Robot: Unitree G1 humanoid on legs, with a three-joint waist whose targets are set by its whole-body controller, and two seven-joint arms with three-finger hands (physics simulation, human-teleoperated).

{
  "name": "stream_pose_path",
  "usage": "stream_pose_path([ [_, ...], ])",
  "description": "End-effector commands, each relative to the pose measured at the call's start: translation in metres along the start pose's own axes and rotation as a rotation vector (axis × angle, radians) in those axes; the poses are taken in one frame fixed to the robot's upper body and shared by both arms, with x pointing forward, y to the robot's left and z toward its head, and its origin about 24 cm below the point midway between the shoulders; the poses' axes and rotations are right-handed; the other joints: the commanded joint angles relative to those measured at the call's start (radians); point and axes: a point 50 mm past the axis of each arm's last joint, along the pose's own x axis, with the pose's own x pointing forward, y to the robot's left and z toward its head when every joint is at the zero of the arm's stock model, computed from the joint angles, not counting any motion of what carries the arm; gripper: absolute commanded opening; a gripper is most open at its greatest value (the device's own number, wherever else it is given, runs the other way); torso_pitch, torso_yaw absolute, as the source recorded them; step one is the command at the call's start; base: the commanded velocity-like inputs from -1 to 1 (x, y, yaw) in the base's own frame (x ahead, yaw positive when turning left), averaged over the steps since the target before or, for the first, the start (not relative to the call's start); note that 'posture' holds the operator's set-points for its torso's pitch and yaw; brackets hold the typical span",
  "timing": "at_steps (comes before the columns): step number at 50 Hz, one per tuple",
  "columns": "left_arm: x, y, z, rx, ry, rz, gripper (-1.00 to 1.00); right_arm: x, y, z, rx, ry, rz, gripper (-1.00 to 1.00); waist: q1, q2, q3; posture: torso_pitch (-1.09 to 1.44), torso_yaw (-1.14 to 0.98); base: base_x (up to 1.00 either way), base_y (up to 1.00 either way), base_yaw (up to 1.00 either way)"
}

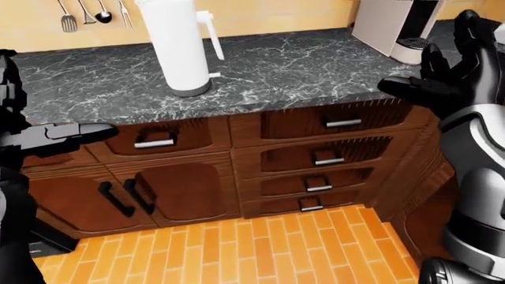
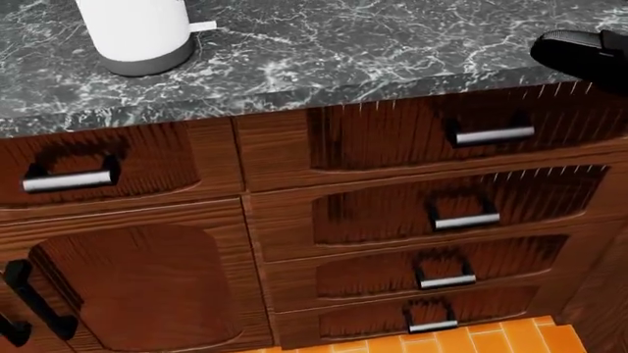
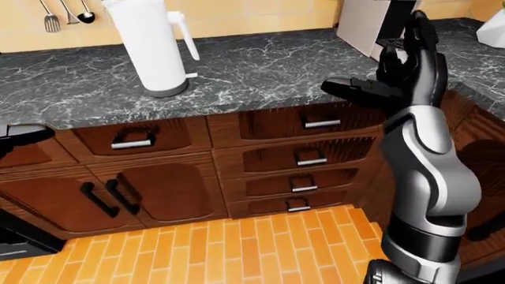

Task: Press the button to open the lid of the electric kettle.

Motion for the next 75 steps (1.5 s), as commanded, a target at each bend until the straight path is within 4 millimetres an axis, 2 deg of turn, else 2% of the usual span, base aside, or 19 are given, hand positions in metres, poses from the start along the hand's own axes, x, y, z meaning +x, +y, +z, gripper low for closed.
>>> stream_pose_path([
  [1,0.0,0.002,0.009,0.012,-0.05,0.014,1.0,-0.001,0.003,0.014,0.003,-0.065,0.017,1.0,0.002,0.007,-0.027,0.0,0.0,0.09,0.28,0.0],
  [15,0.0,0.002,0.012,0.013,-0.058,0.014,1.0,-0.002,0.003,0.013,-0.001,-0.068,0.026,1.0,0.017,-0.135,-0.015,0.0,0.0,0.09,0.22,0.0],
  [16,0.0,0.002,0.012,0.014,-0.058,0.013,1.0,-0.002,0.003,0.013,0.0,-0.067,0.026,1.0,0.014,-0.109,-0.008,0.0,0.0,0.09,0.15,0.0],
  [22,0.0,0.001,0.012,0.017,-0.06,0.011,1.0,-0.002,0.003,0.012,-0.003,-0.067,0.028,1.0,0.009,-0.099,-0.012,0.0,0.0,0.09,0.13,0.0],
  [25,0.0,0.002,0.013,0.019,-0.062,0.013,1.0,-0.002,0.003,0.013,-0.003,-0.069,0.03,1.0,0.003,-0.058,0.003,0.0,0.0,0.1,0.1,0.0],
  [28,0.0,0.002,0.014,0.019,-0.063,0.014,1.0,-0.002,0.003,0.013,-0.003,-0.068,0.029,1.0,-0.008,0.011,-0.027,0.0,0.0,0.1,0.1,0.0],
  [37,0.0,0.002,0.015,0.017,-0.066,0.018,1.0,-0.002,0.003,0.014,-0.005,-0.072,0.028,1.0,0.013,-0.063,-0.001,0.0,0.0,0.11,0.1,0.0],
  [41,0.0,0.003,0.015,0.015,-0.066,0.021,1.0,-0.002,0.003,0.015,-0.004,-0.073,0.029,1.0,0.018,-0.148,-0.016,0.0,0.0,0.11,0.09,0.0],
  [42,0.0,0.003,0.015,0.015,-0.066,0.02,1.0,-0.002,0.003,0.015,-0.004,-0.072,0.03,1.0,0.009,-0.11,-0.008,0.0,0.0,0.12,0.09,0.0],
  [45,0.0,0.003,0.015,0.016,-0.066,0.02,1.0,-0.002,0.003,0.015,-0.004,-0.072,0.03,1.0,0.009,-0.121,-0.013,0.0,0.0,0.11,0.1,0.0],
  [50,0.0,0.003,0.017,0.016,-0.069,0.02,1.0,-0.002,0.003,0.015,-0.003,-0.072,0.03,1.0,0.007,-0.074,0.002,0.0,0.0,0.1,0.1,0.0],
  [54,0.0,0.003,0.017,0.015,-0.07,0.018,1.0,-0.002,0.003,0.015,-0.002,-0.072,0.029,1.0,0.0,0.036,-0.02,0.0,0.0,0.11,0.1,0.0],
  [55,0.0,0.003,0.017,0.015,-0.069,0.018,1.0,-0.002,0.003,0.015,-0.002,-0.072,0.03,1.0,0.008,-0.013,-0.01,0.0,0.0,0.11,0.09,0.0],
  [56,0.0,0.003,0.017,0.015,-0.069,0.019,1.0,-0.002,0.003,0.015,-0.002,-0.072,0.03,1.0,0.004,0.006,-0.006,0.0,0.0,0.12,0.1,0.0],
  [63,0.0,0.003,0.019,0.014,-0.074,0.019,1.0,-0.002,0.003,0.015,-0.001,-0.073,0.031,1.0,0.014,-0.06,-0.001,0.0,0.0,0.11,0.1,0.0],
  [67,0.0,0.003,0.02,0.013,-0.074,0.02,1.0,-0.002,0.004,0.015,-0.001,-0.071,0.033,1.0,0.019,-0.147,-0.014,0.0,0.0,0.11,0.1,0.0],
  [68,0.0,0.003,0.02,0.013,-0.074,0.02,1.0,-0.002,0.004,0.016,0.0,-0.071,0.033,1.0,0.012,-0.107,-0.007,0.0,0.0,0.12,0.09,0.0],
  [70,0.0,0.003,0.021,0.012,-0.075,0.021,1.0,-0.002,0.004,0.016,0.0,-0.071,0.034,1.0,0.011,-0.124,-0.007,0.0,0.0,0.11,0.09,0.0],
  [75,0.0,0.004,0.021,0.012,-0.076,0.022,1.0,-0.002,0.004,0.016,0.001,-0.072,0.033,1.0,0.008,-0.086,0.0,0.0,0.0,0.11,0.1,0.0],
])
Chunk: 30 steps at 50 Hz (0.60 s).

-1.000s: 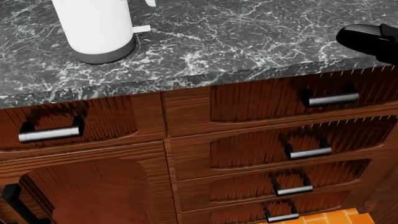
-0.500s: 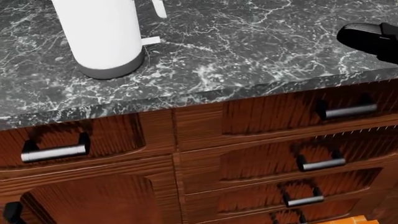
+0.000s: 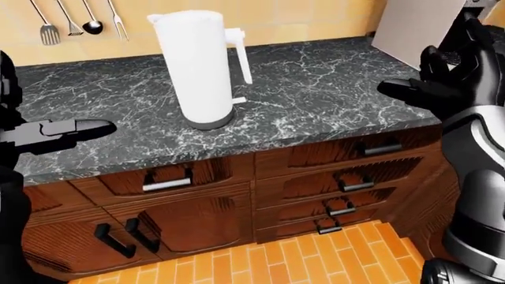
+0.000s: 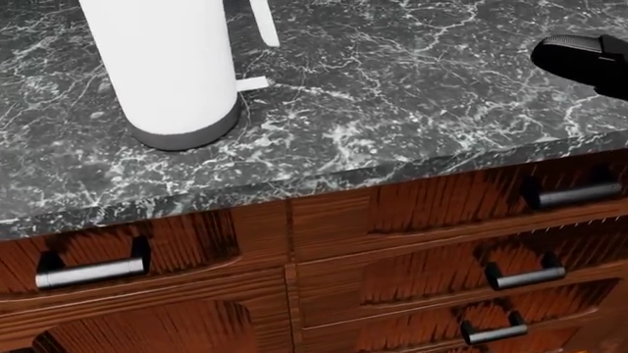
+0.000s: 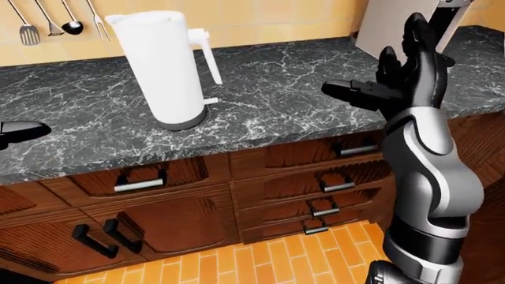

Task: Press the button to open the lid of the electric kettle.

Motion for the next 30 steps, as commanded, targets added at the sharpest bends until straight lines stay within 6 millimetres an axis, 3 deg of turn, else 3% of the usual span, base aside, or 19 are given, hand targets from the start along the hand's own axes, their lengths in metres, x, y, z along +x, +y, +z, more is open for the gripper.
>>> stream_pose_path([
  [1,-0.0005,0.0041,0.0134,0.013,-0.075,0.024,1.0,-0.0012,0.0048,0.0171,0.009,-0.085,0.027,1.0,0.003,-0.001,-0.012,0.0,0.0,0.1,0.1,0.0],
  [3,-0.001,0.0046,0.0141,0.013,-0.076,0.025,1.0,-0.0017,0.0049,0.0165,0.008,-0.084,0.028,1.0,-0.003,0.036,-0.013,0.0,0.0,0.11,0.1,0.0],
  [5,-0.0006,0.0042,0.0138,0.014,-0.076,0.024,1.0,-0.0015,0.0047,0.0167,0.009,-0.084,0.028,1.0,-0.005,0.108,-0.036,0.0,0.0,0.1,0.1,0.0],
  [6,-0.0006,0.0041,0.0134,0.014,-0.076,0.024,1.0,-0.0015,0.0047,0.0166,0.01,-0.084,0.027,1.0,0.004,0.063,-0.024,0.0,0.0,0.11,0.1,0.0],
  [7,-0.0007,0.004,0.0134,0.015,-0.076,0.024,1.0,-0.0015,0.0046,0.0163,0.009,-0.084,0.027,1.0,0.0,0.076,-0.019,0.0,0.0,0.11,0.09,0.0],
  [8,-0.0007,0.004,0.0134,0.015,-0.075,0.024,1.0,-0.0016,0.0047,0.0163,0.008,-0.084,0.028,1.0,0.005,0.071,-0.02,0.0,0.0,0.1,0.09,0.0],
  [10,-0.0009,0.0042,0.0142,0.015,-0.077,0.024,1.0,-0.0018,0.0045,0.0167,0.009,-0.085,0.027,1.0,0.007,0.052,-0.028,0.0,0.0,0.11,0.09,0.0],
  [15,-0.0009,0.0042,0.0145,0.015,-0.077,0.024,1.0,-0.0018,0.0049,0.0162,0.008,-0.084,0.028,1.0,0.011,0.0,-0.015,0.0,0.0,0.1,0.1,0.0],
  [17,-0.001,0.0043,0.015,0.015,-0.078,0.024,1.0,-0.002,0.005,0.0163,0.008,-0.084,0.028,1.0,0.014,-0.039,-0.017,0.0,0.0,0.1,0.1,0.0],
  [18,-0.0011,0.0044,0.0151,0.016,-0.079,0.024,1.0,-0.0021,0.0051,0.0166,0.008,-0.084,0.028,1.0,0.015,-0.073,-0.03,0.0,0.0,0.11,0.09,0.0],
  [19,-0.0009,0.0044,0.0158,0.015,-0.08,0.024,1.0,-0.0021,0.0051,0.0183,0.01,-0.086,0.028,1.0,0.005,-0.035,-0.021,0.0,0.0,0.11,0.09,0.0],
  [21,-0.0012,0.0044,0.0165,0.014,-0.081,0.024,1.0,-0.0021,0.0046,0.0186,0.011,-0.087,0.027,1.0,0.007,-0.05,-0.022,0.0,0.0,0.11,0.1,0.0],
  [23,-0.0013,0.0041,0.0157,0.013,-0.08,0.022,1.0,-0.0023,0.0052,0.0172,0.01,-0.085,0.029,1.0,0.005,-0.039,-0.026,0.0,0.0,0.12,0.09,0.0],
  [26,-0.0011,0.0039,0.0147,0.013,-0.078,0.023,1.0,-0.0021,0.005,0.0156,0.008,-0.083,0.029,1.0,0.004,-0.011,-0.013,0.0,0.0,0.11,0.09,0.0],
  [28,-0.0012,0.0034,0.0147,0.014,-0.079,0.021,1.0,-0.0024,0.0048,0.0156,0.009,-0.082,0.029,1.0,0.0,0.016,-0.009,0.0,0.0,0.11,0.09,0.0],
  [30,-0.0011,0.0039,0.0154,0.014,-0.08,0.022,1.0,-0.0026,0.0051,0.0159,0.008,-0.083,0.03,1.0,-0.006,0.067,-0.02,0.0,0.0,0.11,0.09,0.0],
])
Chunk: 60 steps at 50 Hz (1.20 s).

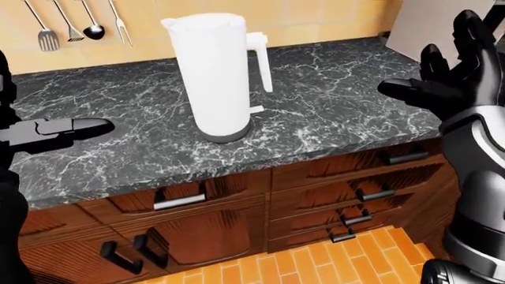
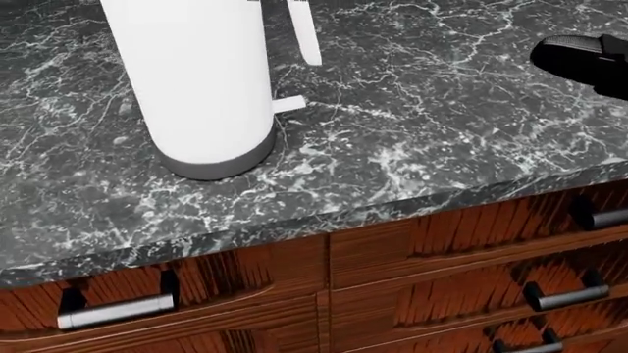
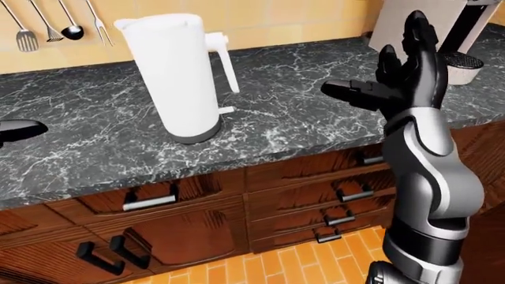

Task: Press the button to open the lid of the electric kettle.

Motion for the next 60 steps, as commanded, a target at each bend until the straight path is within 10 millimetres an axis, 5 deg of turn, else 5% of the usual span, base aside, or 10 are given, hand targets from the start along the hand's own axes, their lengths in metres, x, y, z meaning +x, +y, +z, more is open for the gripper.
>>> stream_pose_path([
  [1,0.0003,0.0037,0.0102,0.01,-0.054,0.02,1.0,-0.0011,0.0039,0.0141,0.005,-0.07,0.022,1.0,0.002,0.033,-0.032,0.0,0.0,0.11,0.09,0.0],
  [14,0.0001,0.0032,0.0108,0.01,-0.057,0.019,1.0,-0.0019,0.0049,0.0132,0.006,-0.066,0.026,1.0,0.021,-0.152,-0.029,0.0,0.0,0.11,0.09,0.0],
  [23,0.0004,0.0034,0.0114,0.01,-0.057,0.02,1.0,-0.0016,0.0051,0.0137,0.009,-0.067,0.027,1.0,0.008,-0.071,-0.006,0.0,0.0,0.11,0.09,0.0],
  [27,-0.0004,0.0043,0.0119,0.009,-0.057,0.021,1.0,-0.0016,0.0061,0.0142,0.01,-0.069,0.028,1.0,0.003,0.039,-0.033,0.0,0.0,0.11,0.09,0.0],
  [28,-0.0009,0.0049,0.012,0.009,-0.058,0.021,1.0,-0.0018,0.0066,0.0141,0.01,-0.069,0.03,1.0,0.011,-0.014,-0.018,0.0,0.0,0.11,0.08,0.0],
  [35,-0.0016,0.0038,0.0148,0.008,-0.064,0.019,1.0,-0.0034,0.0054,0.0168,0.013,-0.075,0.031,1.0,0.015,-0.047,-0.013,0.0,0.0,0.11,0.08,0.0],
  [40,-0.0022,0.0044,0.0161,0.008,-0.067,0.019,1.0,-0.0039,0.0053,0.0191,0.013,-0.079,0.032,1.0,0.022,-0.143,-0.024,0.0,0.0,0.11,0.07,0.0],
  [49,-0.0031,0.005,0.0186,0.009,-0.073,0.02,1.0,-0.0041,0.0053,0.0202,0.014,-0.08,0.032,1.0,0.01,-0.076,-0.004,0.0,0.0,0.12,0.07,0.0],
  [53,-0.0034,0.0063,0.0189,0.009,-0.073,0.022,1.0,-0.0041,0.0069,0.0201,0.015,-0.08,0.035,1.0,0.002,0.036,-0.028,0.0,0.0,0.13,0.03,0.0],
  [60,-0.0036,0.0053,0.0188,0.009,-0.074,0.02,1.0,-0.0043,0.0065,0.0198,0.015,-0.08,0.035,1.0,0.017,-0.038,-0.014,0.0,0.0,0.13,0.02,0.0],
])
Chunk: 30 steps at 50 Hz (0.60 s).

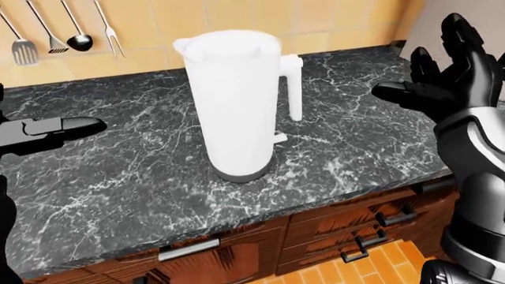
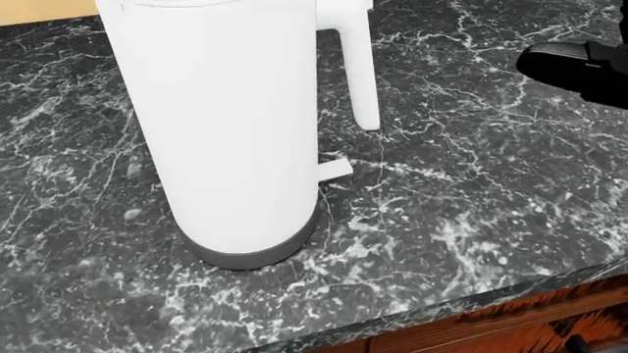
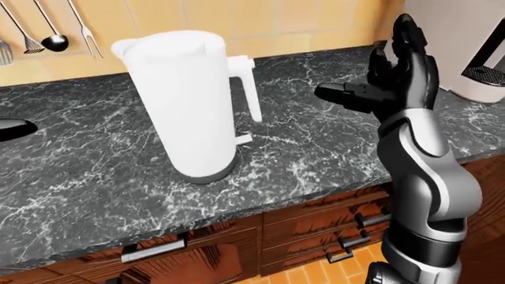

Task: Press the button to open the lid of the electric kettle.

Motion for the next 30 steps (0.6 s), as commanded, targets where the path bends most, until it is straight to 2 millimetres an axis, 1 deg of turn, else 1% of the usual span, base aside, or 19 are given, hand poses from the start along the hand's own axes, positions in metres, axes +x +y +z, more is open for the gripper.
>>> stream_pose_path([
  [1,-0.001,0.0,0.013,0.005,-0.075,-0.003,1.0,-0.002,0.0,0.021,0.0,-0.108,-0.004,1.0,-0.004,0.002,-0.014,0.0,0.0,0.12,0.02,0.0],
  [4,-0.001,0.0,0.013,0.005,-0.075,-0.003,1.0,-0.002,0.0,0.021,0.001,-0.108,-0.003,1.0,0.001,-0.043,-0.013,0.0,0.0,0.13,0.02,0.0],
  [5,-0.001,0.0,0.012,0.005,-0.074,-0.003,1.0,-0.002,0.0,0.021,0.0,-0.108,-0.003,1.0,0.003,-0.07,-0.019,0.0,0.0,0.12,0.02,0.0],
  [6,-0.001,0.0,0.012,0.006,-0.074,-0.004,1.0,-0.002,0.0,0.021,0.0,-0.108,-0.003,1.0,0.002,-0.107,-0.031,0.0,0.0,0.14,0.02,0.0],
  [7,-0.001,0.0,0.012,0.005,-0.074,-0.003,1.0,-0.002,0.0,0.021,0.0,-0.108,-0.003,1.0,-0.009,-0.058,-0.016,0.0,0.0,0.12,0.02,0.0],
  [8,-0.001,-0.001,0.013,0.005,-0.075,-0.003,1.0,-0.002,0.0,0.021,0.0,-0.108,-0.003,1.0,-0.004,-0.077,-0.018,0.0,0.0,0.13,0.02,0.0],
  [12,-0.001,-0.001,0.013,0.006,-0.076,-0.004,1.0,-0.002,-0.001,0.021,0.0,-0.109,-0.003,1.0,-0.009,-0.054,-0.021,0.0,0.0,0.13,0.02,0.0],
  [15,0.0,-0.001,0.014,0.007,-0.076,-0.004,1.0,-0.001,-0.001,0.021,-0.007,-0.112,-0.007,1.0,-0.012,-0.022,-0.006,0.0,0.0,0.13,0.03,0.0],
  [16,0.0,-0.001,0.014,0.006,-0.077,-0.003,1.0,-0.001,-0.001,0.021,-0.011,-0.115,-0.009,1.0,-0.014,-0.006,-0.006,0.0,0.0,0.13,0.01,0.0],
  [17,0.0,-0.001,0.014,0.007,-0.077,-0.004,1.0,0.0,-0.001,0.021,-0.001,-0.11,-0.011,1.0,-0.021,0.014,0.003,0.0,0.0,0.02,0.0,0.0],
  [18,0.0,0.0,0.013,0.007,-0.077,-0.003,1.0,0.001,-0.002,0.021,0.02,-0.109,-0.015,1.0,-0.03,0.034,-0.01,0.0,0.0,0.0,0.0,0.0],
  [19,0.0,0.0,0.013,0.006,-0.076,-0.002,1.0,0.003,-0.002,0.021,0.011,-0.113,-0.023,1.0,-0.035,0.049,-0.013,0.0,0.0,0.0,0.0,0.0],
  [20,0.0,0.0,0.014,0.007,-0.078,-0.002,1.0,0.005,-0.001,0.02,-0.012,-0.121,-0.036,1.0,-0.029,0.009,-0.003,0.0,0.0,0.0,0.0,0.0],
  [22,0.0,0.003,0.013,0.007,-0.077,0.002,1.0,0.009,-0.001,0.019,0.023,-0.095,-0.077,1.0,-0.019,0.0,-0.012,0.0,0.0,0.0,0.0,0.0],
  [24,0.002,0.0,0.008,0.006,-0.072,0.005,1.0,0.01,-0.002,0.014,-0.038,-0.133,-0.108,1.0,-0.016,-0.017,-0.011,0.0,0.0,0.0,0.0,0.0],
  [25,0.001,0.0,0.007,0.006,-0.07,0.003,1.0,0.008,-0.002,0.015,-0.019,-0.204,-0.091,1.0,-0.012,-0.02,-0.012,0.0,0.0,0.0,0.0,0.0],
  [26,0.002,-0.002,0.007,0.01,-0.069,0.0,1.0,0.009,-0.005,0.01,-0.051,-0.184,-0.118,1.0,-0.01,-0.021,-0.013,0.0,0.0,0.0,0.0,0.0],
  [27,0.002,-0.002,0.008,0.01,-0.071,0.0,1.0,0.009,-0.005,0.006,0.016,-0.131,-0.083,1.0,-0.009,-0.022,-0.016,0.0,0.0,0.0,0.0,0.0],
  [30,0.002,-0.002,0.006,0.019,-0.07,-0.002,1.0,0.01,-0.011,0.005,-0.012,-0.133,-0.105,1.0,-0.007,-0.024,-0.022,0.0,0.0,0.0,0.0,0.0],
])
